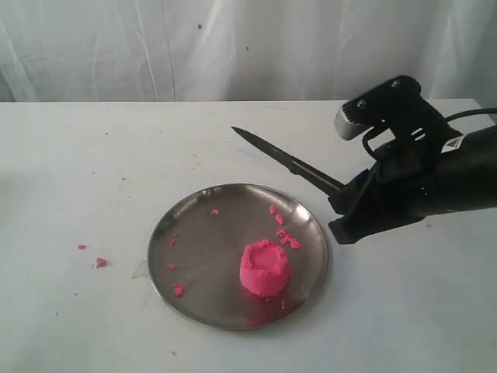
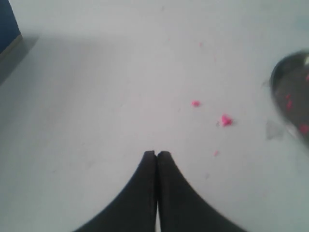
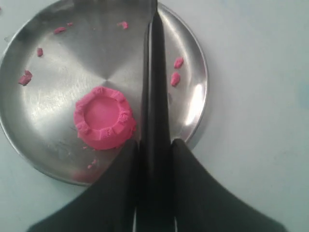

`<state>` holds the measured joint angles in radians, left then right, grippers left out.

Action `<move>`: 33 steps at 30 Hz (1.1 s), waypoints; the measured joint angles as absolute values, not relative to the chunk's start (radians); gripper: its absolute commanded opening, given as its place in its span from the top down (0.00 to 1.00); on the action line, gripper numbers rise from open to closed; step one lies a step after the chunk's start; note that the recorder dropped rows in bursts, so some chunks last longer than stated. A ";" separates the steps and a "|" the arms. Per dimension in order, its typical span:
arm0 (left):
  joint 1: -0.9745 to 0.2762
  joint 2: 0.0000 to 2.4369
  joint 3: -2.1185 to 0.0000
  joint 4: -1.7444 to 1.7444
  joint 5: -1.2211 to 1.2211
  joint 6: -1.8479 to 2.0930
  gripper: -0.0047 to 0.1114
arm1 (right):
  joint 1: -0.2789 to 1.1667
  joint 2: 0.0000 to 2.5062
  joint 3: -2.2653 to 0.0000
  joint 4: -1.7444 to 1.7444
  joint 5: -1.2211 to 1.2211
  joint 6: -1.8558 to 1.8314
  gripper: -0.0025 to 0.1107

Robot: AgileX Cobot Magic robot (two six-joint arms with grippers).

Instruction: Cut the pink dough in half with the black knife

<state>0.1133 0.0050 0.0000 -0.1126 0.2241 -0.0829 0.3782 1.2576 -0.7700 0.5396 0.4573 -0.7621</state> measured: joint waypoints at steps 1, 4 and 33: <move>0.113 0.005 0.000 -0.176 0.179 -0.109 0.96 | 0.386 1.242 -0.770 0.541 0.455 -0.764 0.98; 0.113 0.005 0.000 -0.346 0.040 -0.175 0.96 | 0.392 1.218 -0.770 0.541 0.453 -0.767 0.98; 0.007 0.644 -0.498 1.065 -0.612 -0.914 0.96 | 0.396 1.216 -0.770 0.590 0.508 -0.762 0.98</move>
<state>0.0071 0.6444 -0.4982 1.0653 -0.6120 -0.9140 0.3957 1.2164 -0.7700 0.5897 0.5082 -0.7622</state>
